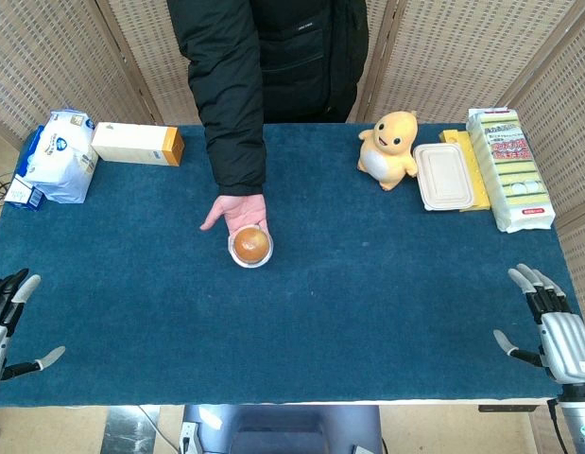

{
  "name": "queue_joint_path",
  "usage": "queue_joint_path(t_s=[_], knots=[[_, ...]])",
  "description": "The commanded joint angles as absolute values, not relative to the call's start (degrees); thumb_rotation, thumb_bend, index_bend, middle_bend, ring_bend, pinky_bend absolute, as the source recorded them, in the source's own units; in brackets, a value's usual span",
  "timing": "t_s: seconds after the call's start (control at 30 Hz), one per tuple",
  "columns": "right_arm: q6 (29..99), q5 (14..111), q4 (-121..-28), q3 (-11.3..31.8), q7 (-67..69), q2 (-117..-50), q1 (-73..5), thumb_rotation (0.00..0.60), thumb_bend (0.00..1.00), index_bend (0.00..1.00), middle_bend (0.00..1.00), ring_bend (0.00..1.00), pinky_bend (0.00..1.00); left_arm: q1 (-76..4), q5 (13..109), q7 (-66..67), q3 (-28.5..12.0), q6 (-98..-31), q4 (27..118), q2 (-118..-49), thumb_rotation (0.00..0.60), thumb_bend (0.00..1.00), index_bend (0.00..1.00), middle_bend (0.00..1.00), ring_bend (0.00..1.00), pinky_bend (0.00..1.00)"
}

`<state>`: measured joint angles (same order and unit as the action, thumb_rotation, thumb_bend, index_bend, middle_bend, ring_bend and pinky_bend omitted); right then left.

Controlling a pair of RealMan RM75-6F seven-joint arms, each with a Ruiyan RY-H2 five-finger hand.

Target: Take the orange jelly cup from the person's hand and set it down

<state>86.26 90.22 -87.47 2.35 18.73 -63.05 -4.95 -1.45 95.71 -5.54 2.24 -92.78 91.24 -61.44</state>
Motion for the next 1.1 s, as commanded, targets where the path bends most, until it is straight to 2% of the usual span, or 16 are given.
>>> queue_joint_path(t_s=[0.03, 0.33, 0.47, 0.6, 0.77, 0.9, 1.0, 1.1], knots=[[86.2, 90.2, -87.5, 2.4, 18.8, -63.0, -4.9, 0.600, 0.32, 0.07, 0.04, 0.04, 0.06, -1.5, 95.5, -5.1, 2.4, -92.4, 91.5, -61.2, 0.600, 0.05, 0.00, 0.00, 0.00, 0.03], [86.3, 89.4, -87.4, 2.7, 19.7, -62.7, -4.8, 0.600, 0.32, 0.07, 0.04, 0.04, 0.06, -2.0, 95.4, -2.9, 2.3, -90.9, 94.1, -60.1, 0.600, 0.03, 0.00, 0.00, 0.00, 0.00], [86.3, 89.3, -87.3, 2.9, 19.2, -62.9, -4.9, 0.600, 0.32, 0.07, 0.04, 0.04, 0.05, -4.5, 95.6, 1.2, 0.7, -88.7, 101.3, -56.0, 0.600, 0.03, 0.00, 0.00, 0.00, 0.00], [86.4, 89.6, -87.6, 2.8, 19.3, -62.8, -4.8, 0.600, 0.32, 0.07, 0.04, 0.04, 0.05, -12.4, 93.3, 3.0, -3.8, -79.4, 113.0, -50.0, 0.600, 0.06, 0.00, 0.00, 0.00, 0.00], [85.9, 89.5, -87.5, 2.7, 19.4, -62.8, -5.0, 0.600, 0.32, 0.07, 0.04, 0.04, 0.05, -24.3, 81.9, 10.7, -10.2, -63.4, 121.8, -46.1, 0.600, 0.13, 0.00, 0.00, 0.00, 0.00], [85.7, 89.4, -87.3, 2.7, 19.8, -62.7, -5.1, 0.600, 0.32, 0.07, 0.04, 0.04, 0.05, -35.4, 67.7, 19.9, -14.4, -52.6, 121.2, -49.0, 0.600, 0.13, 0.00, 0.00, 0.00, 0.00], [85.6, 89.4, -87.2, 2.7, 20.2, -62.7, -5.2, 0.600, 0.32, 0.07, 0.04, 0.04, 0.05, -41.7, 58.0, 25.9, -15.2, -49.1, 120.2, -52.5, 0.600, 0.13, 0.00, 0.00, 0.00, 0.00], [85.2, 89.1, -86.9, 2.8, 20.7, -62.6, -5.3, 0.600, 0.32, 0.07, 0.04, 0.04, 0.05, -47.7, 49.5, 31.9, -15.4, -49.6, 118.4, -57.5, 0.600, 0.13, 0.00, 0.00, 0.00, 0.00]])
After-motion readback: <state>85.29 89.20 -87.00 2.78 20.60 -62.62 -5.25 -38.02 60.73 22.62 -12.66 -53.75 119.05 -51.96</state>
